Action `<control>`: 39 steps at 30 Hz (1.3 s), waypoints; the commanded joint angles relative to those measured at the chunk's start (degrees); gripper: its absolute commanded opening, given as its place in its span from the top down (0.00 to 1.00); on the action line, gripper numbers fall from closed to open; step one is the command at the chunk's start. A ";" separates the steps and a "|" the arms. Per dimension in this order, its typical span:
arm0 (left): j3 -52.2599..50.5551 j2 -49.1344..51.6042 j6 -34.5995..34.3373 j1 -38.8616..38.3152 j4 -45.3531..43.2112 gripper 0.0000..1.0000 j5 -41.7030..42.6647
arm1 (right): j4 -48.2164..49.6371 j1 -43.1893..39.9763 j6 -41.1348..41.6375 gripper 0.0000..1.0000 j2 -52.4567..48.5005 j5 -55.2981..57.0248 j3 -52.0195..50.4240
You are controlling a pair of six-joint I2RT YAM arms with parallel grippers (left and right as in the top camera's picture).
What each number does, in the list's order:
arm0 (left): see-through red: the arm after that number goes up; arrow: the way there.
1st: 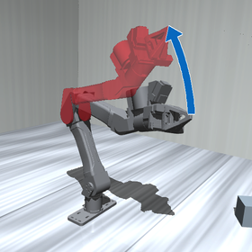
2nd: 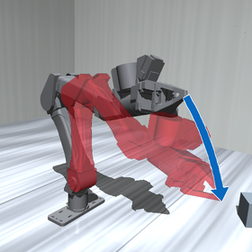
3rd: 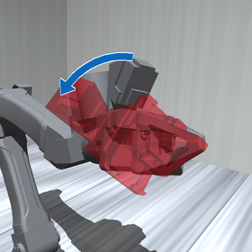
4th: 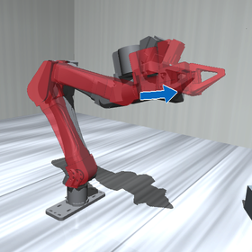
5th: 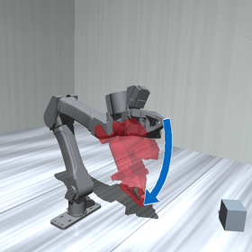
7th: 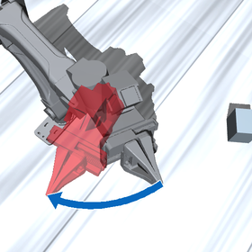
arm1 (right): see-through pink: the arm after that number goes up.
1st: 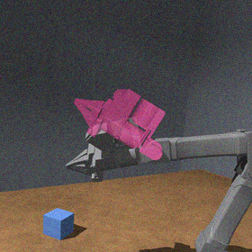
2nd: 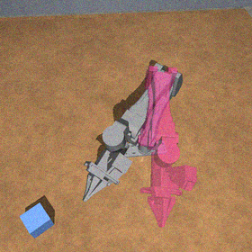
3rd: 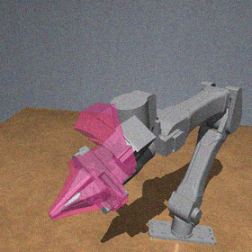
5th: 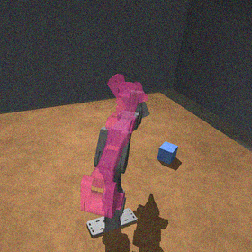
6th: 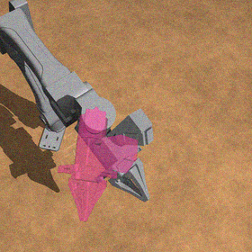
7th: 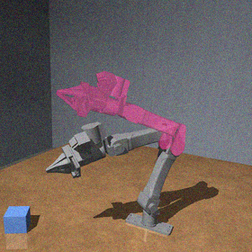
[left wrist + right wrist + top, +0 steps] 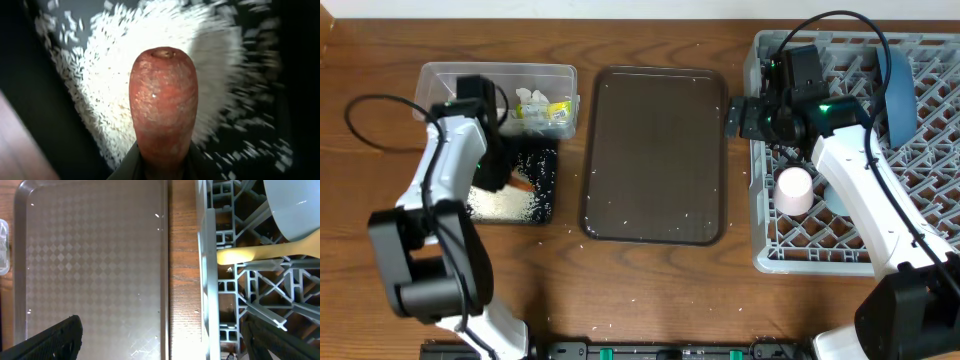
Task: Sort waste into correct bins and load items into the dishwasher rack
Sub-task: 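Carry the carrot left and drop it onto the rice on the black tray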
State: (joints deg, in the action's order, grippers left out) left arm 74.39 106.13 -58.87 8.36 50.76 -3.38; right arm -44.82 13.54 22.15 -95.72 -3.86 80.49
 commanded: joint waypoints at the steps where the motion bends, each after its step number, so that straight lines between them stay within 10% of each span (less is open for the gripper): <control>1: -0.81 1.25 -6.16 0.15 -1.01 0.87 -0.81 | -0.11 0.02 -0.57 0.01 0.98 0.61 0.35; 15: 0.46 -0.17 -4.72 0.48 -1.01 0.38 2.08 | -0.96 0.02 -1.27 0.01 0.98 0.59 0.35; 28: 5.57 -23.43 -1.18 1.60 6.36 0.12 4.00 | -3.56 -0.04 -5.20 0.01 10.19 1.55 3.37; 39: 5.57 -30.36 -1.18 1.60 6.38 0.11 4.00 | -9.49 -0.07 -5.27 0.01 33.03 9.44 6.49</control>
State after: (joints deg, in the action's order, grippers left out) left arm 79.66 76.25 -60.58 9.69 56.82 0.95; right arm -53.80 13.52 17.78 -64.99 3.60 86.72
